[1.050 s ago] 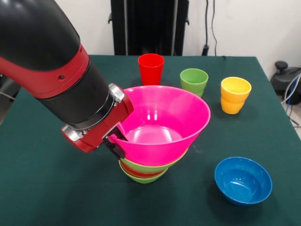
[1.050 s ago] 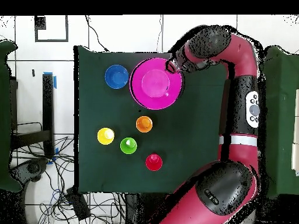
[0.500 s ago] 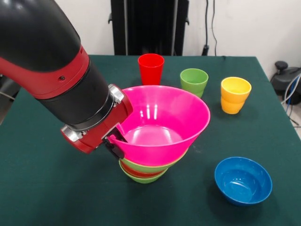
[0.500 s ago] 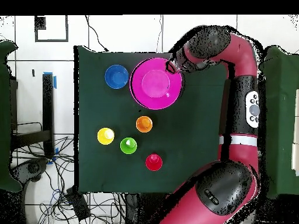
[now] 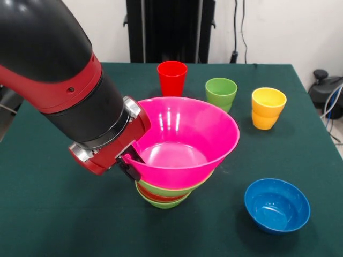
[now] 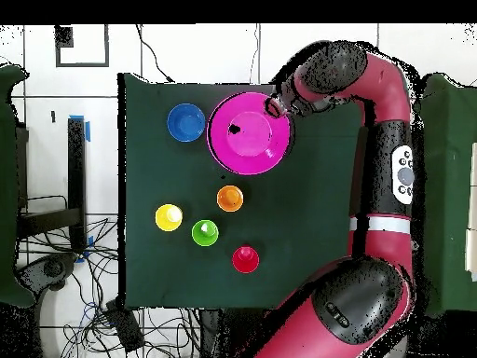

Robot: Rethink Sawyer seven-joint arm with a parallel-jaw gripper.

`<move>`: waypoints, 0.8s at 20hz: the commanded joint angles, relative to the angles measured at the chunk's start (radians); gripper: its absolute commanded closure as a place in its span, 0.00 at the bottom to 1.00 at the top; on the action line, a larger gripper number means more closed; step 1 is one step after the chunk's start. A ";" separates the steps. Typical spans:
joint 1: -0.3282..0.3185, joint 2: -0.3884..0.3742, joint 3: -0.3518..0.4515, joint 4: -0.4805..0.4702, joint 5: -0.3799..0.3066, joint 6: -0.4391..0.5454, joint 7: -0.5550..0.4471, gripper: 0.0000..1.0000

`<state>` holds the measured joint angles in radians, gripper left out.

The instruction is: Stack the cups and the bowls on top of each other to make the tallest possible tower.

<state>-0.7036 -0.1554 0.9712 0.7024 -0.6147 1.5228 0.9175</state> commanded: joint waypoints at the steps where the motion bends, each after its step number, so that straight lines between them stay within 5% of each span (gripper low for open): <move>1: 0.018 0.019 -0.069 -0.010 -0.073 0.008 -0.331 1.00; 2: 0.019 0.019 -0.070 -0.011 -0.075 0.011 -0.327 0.00; 16: 0.019 0.019 -0.064 -0.012 -0.064 0.010 -0.302 0.00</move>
<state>-0.7036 -0.1561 0.9712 0.7022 -0.6203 1.5228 0.9175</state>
